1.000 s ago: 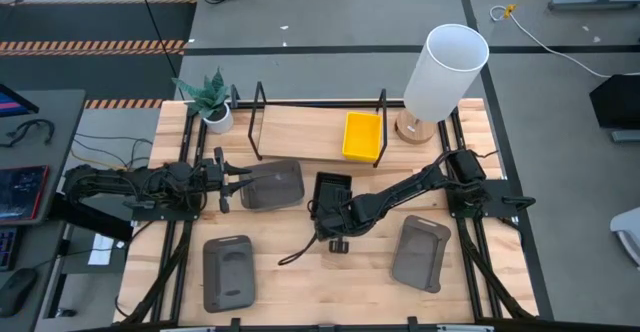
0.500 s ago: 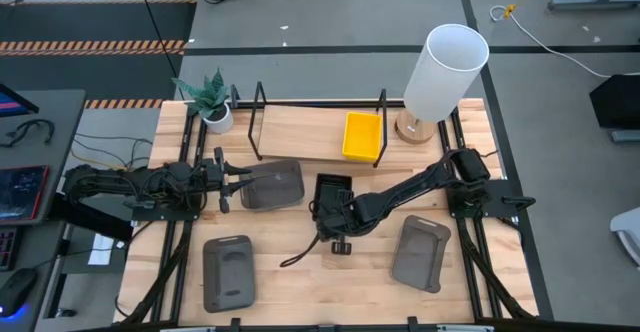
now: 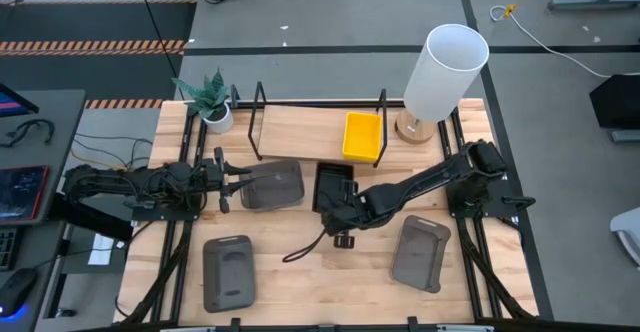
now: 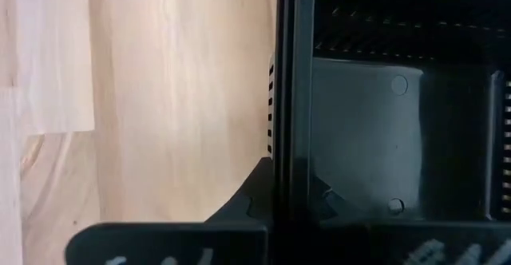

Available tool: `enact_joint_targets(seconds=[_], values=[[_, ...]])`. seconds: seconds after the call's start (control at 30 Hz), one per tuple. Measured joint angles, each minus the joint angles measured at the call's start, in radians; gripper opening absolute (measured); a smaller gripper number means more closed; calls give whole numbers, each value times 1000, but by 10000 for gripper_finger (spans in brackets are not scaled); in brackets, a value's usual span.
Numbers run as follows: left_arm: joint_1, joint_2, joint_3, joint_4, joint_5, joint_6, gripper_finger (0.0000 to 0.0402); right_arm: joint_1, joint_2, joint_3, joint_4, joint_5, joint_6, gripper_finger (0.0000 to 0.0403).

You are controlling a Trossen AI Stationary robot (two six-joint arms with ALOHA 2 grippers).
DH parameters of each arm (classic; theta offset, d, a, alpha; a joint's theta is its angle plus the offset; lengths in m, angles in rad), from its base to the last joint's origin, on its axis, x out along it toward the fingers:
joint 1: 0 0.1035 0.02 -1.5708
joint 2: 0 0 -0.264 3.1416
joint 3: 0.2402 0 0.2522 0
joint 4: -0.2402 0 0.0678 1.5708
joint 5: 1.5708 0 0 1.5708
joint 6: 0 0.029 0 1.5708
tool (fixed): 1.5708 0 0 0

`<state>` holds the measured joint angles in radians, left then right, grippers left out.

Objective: Stack baskets on shelf by color
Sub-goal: Put the stacked black bin on the shelf

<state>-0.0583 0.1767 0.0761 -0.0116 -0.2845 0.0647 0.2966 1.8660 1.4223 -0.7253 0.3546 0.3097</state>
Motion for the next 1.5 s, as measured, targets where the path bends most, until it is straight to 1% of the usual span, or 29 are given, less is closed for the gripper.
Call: enact_joint_targets(seconds=[0.3, 0.37, 0.63, 0.7, 0.87, 0.97, 1.2, 1.37, 1.43, 1.5], values=[[0, 0, 0, 0, 0, 0, 121, -52, -48, 1, -9, 56, -121, 13], [0, 0, 0, 0, 0, 0, 121, -78, -50, 1, -4, 73, -156, 13], [0, 0, 0, 0, 0, 0, 121, -211, -50, 1, 69, 69, -324, 13], [0, 0, 0, 0, 0, 0, 121, -246, -50, 1, 82, 53, -358, 13], [0, 0, 0, 0, 0, 0, 121, -330, -50, 1, 107, -50, -395, 13], [0, 0, 0, 0, 0, 0, 121, -368, -49, 1, 117, -80, -409, 13], [0, 0, 0, 0, 0, 0, 121, -429, -48, 1, 122, -142, -440, 13], [0, 0, 0, 0, 0, 0, 121, -459, -13, 1, 155, -199, -446, 13], [0, 0, 0, 0, 0, 0, 121, -466, 5, 1, 153, -203, -461, 13], [0, 0, 0, 0, 0, 0, 121, -468, 17, 1, 146, -177, -472, 13]])
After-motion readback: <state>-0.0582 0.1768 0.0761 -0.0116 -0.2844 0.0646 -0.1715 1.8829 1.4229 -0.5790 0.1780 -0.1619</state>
